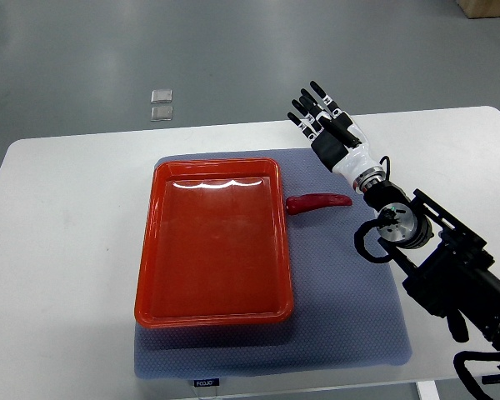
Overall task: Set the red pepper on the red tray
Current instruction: 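Move the right hand down toward the red pepper beside the tray, then close the right hand's fingers around the red pepper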
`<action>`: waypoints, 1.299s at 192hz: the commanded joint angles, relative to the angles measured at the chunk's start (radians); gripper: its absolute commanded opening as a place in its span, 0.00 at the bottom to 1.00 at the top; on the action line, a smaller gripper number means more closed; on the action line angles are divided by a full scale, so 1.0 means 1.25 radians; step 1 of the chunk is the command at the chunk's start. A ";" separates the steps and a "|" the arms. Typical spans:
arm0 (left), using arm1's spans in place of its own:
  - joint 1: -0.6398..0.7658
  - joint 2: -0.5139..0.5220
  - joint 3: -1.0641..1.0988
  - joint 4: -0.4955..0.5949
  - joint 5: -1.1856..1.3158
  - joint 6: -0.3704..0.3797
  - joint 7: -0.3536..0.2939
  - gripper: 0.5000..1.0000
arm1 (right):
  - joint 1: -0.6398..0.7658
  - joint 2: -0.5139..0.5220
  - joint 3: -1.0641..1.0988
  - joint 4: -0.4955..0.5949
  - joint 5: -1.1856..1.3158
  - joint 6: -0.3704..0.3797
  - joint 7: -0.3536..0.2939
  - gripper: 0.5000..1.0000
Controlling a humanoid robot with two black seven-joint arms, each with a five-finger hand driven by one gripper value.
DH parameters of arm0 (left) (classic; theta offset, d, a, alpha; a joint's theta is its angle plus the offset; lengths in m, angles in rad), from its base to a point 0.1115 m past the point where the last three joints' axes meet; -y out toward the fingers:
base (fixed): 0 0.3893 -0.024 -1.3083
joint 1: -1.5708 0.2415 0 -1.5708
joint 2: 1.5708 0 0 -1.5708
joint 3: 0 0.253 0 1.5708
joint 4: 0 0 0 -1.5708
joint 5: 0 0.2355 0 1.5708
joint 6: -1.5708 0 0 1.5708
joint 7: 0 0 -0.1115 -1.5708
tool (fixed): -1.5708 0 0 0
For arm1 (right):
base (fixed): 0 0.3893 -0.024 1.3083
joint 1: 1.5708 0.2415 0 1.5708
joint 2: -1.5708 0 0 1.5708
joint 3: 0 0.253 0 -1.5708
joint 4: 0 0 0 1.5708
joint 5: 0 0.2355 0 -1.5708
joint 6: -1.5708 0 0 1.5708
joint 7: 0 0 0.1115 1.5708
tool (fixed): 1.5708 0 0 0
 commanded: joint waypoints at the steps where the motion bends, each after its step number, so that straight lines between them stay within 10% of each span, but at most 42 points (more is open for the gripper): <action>1: 0.000 0.000 0.001 -0.001 0.000 0.000 0.001 1.00 | 0.002 0.000 0.000 0.000 0.000 0.000 0.000 0.83; 73: 0.000 0.000 0.000 0.000 0.000 0.000 -0.001 1.00 | 0.016 -0.009 -0.019 0.000 -0.010 0.007 -0.005 0.83; 168: 0.000 0.000 0.000 -0.005 0.001 -0.001 0.001 1.00 | 0.399 -0.362 -0.713 0.101 -0.458 0.032 -0.048 0.83; 249: 0.000 0.000 -0.001 0.000 0.000 -0.001 0.001 1.00 | 0.437 -0.340 -0.869 0.129 -0.542 -0.040 -0.048 0.83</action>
